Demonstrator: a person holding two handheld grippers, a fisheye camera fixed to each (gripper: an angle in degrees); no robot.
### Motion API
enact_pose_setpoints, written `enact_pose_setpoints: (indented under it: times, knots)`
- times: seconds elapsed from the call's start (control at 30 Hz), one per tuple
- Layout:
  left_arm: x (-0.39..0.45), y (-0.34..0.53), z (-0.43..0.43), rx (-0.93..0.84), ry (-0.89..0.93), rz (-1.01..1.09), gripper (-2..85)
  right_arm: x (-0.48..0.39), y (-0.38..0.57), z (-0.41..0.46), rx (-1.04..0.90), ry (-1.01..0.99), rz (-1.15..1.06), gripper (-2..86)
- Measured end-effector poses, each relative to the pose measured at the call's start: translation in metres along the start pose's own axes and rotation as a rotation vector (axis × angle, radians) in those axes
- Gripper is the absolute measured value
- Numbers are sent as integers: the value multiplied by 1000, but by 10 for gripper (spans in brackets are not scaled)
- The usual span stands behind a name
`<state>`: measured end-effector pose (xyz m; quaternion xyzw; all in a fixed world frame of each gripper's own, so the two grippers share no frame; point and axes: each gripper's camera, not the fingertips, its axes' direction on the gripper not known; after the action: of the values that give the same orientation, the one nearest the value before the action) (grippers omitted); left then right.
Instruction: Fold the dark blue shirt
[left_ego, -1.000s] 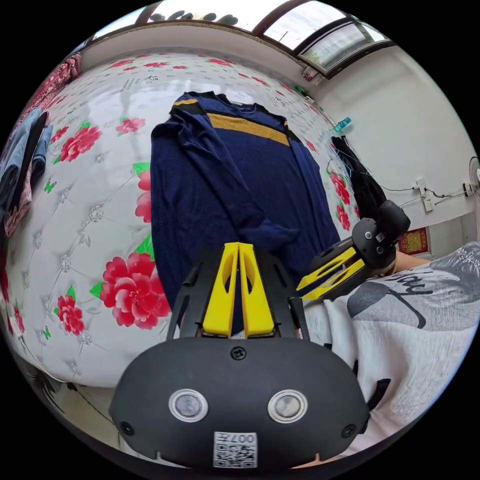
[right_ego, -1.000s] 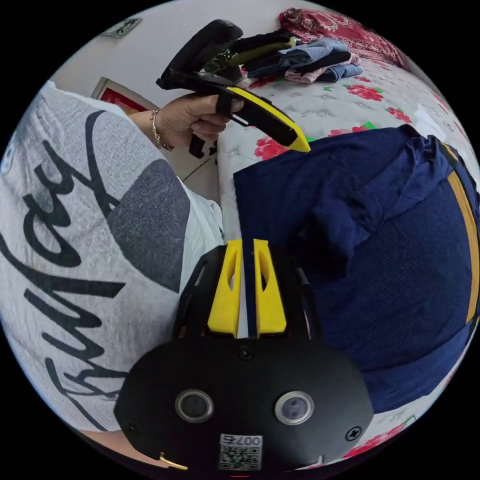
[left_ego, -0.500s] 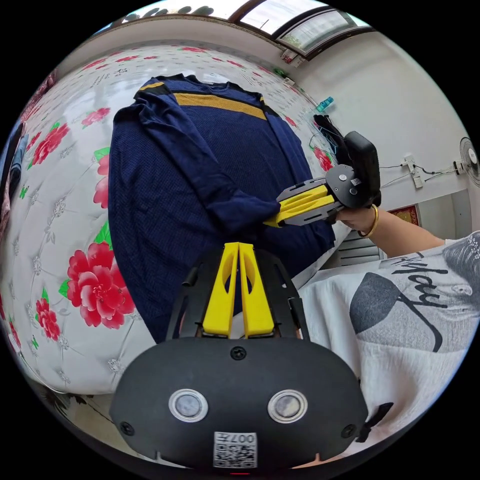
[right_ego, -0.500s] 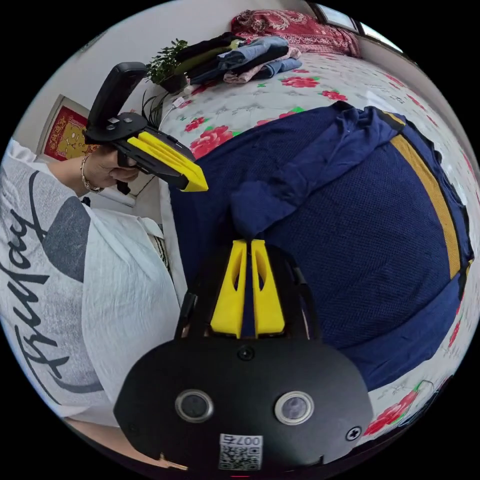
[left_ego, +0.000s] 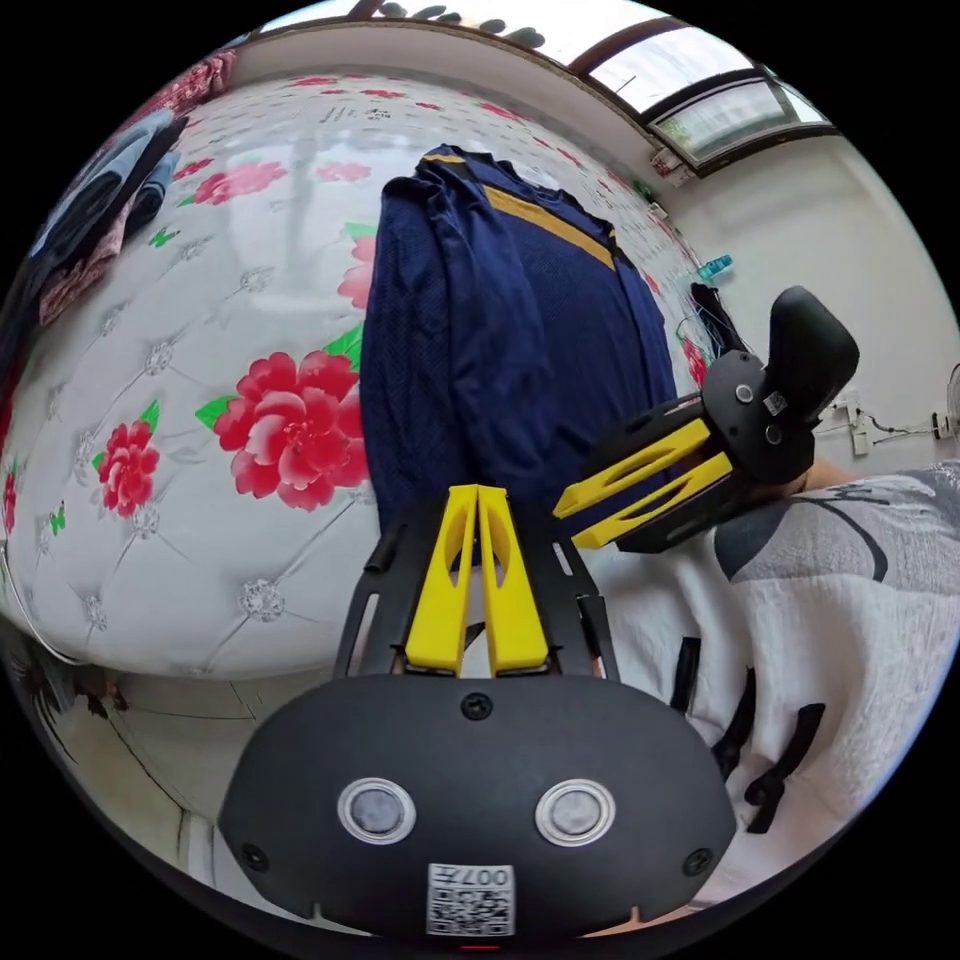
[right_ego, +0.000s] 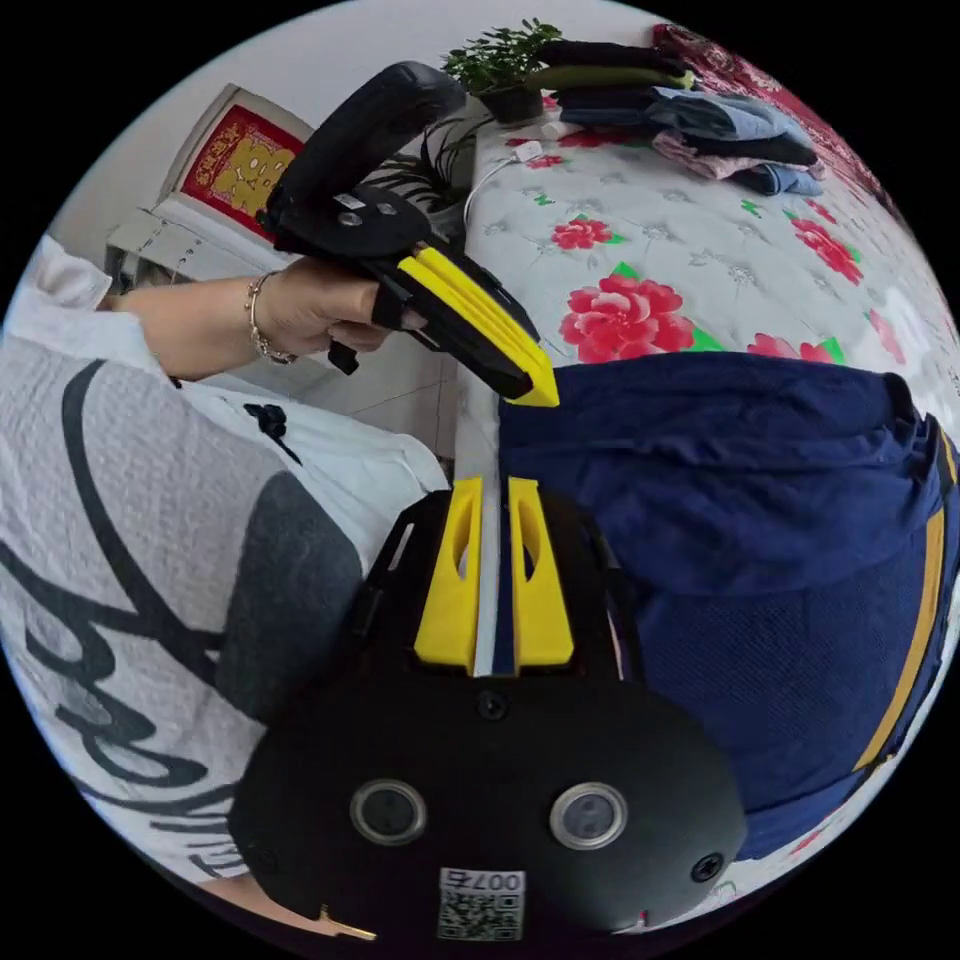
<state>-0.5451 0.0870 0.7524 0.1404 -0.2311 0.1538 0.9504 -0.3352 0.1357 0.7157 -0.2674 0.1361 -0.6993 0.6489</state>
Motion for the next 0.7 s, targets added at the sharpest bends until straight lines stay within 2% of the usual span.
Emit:
enact_pose_setpoints:
  times: [0.1, 0.17, 0.27, 0.33, 0.57, 0.7]
  knots:
    - [-2, 3, 6, -19, 15, 6, -8, 8, 32, -15, 130, -53, 84, 36]
    - [4, -3, 14, -40, 6, 42, -5, 29, 73, -29, 217, -32, 241, 40]
    - [13, -13, 21, -65, -17, 89, 12, 66, 115, -25, 234, -54, 461, 47]
    - [18, -19, 26, -100, -45, 106, 44, 80, 127, -17, 245, -68, 526, 50]
    - [24, -33, 57, -230, -30, 120, 73, 115, 128, 3, 357, -171, 635, 50]
    - [33, -44, 66, -251, -93, 152, 38, 120, 135, 2, 402, -213, 660, 49]
